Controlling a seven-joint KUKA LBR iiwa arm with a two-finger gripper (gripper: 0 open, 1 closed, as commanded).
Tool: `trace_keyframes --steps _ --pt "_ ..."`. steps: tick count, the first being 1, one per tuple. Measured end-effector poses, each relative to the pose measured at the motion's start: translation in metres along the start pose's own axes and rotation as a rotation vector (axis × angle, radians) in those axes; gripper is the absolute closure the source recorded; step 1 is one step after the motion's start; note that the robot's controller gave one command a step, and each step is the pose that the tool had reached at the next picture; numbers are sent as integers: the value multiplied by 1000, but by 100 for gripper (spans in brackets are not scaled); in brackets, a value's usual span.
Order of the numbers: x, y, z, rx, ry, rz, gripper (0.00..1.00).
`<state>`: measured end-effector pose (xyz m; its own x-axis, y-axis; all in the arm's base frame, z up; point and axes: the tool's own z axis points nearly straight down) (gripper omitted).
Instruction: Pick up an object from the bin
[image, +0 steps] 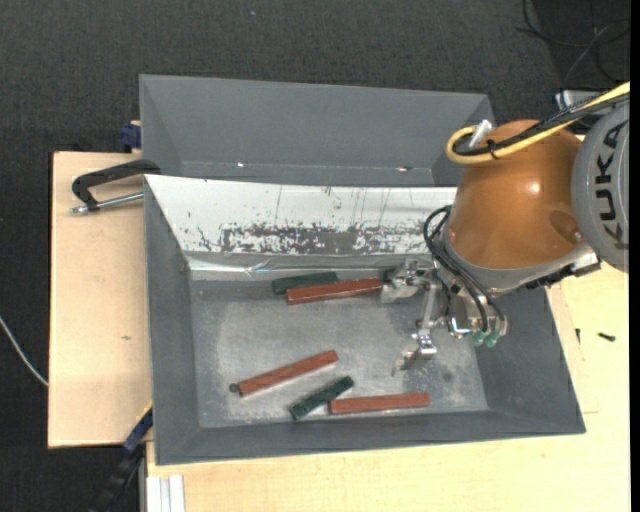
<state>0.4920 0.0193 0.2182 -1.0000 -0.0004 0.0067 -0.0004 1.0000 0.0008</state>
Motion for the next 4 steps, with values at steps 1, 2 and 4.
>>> trace_keyframes --steps 1,2,4 --pt "-2 0 -4 0 -9 1 0" --pt "-8 11 38 0 -17 -45 0" --pt "-36 53 138 -14 5 -48 100"
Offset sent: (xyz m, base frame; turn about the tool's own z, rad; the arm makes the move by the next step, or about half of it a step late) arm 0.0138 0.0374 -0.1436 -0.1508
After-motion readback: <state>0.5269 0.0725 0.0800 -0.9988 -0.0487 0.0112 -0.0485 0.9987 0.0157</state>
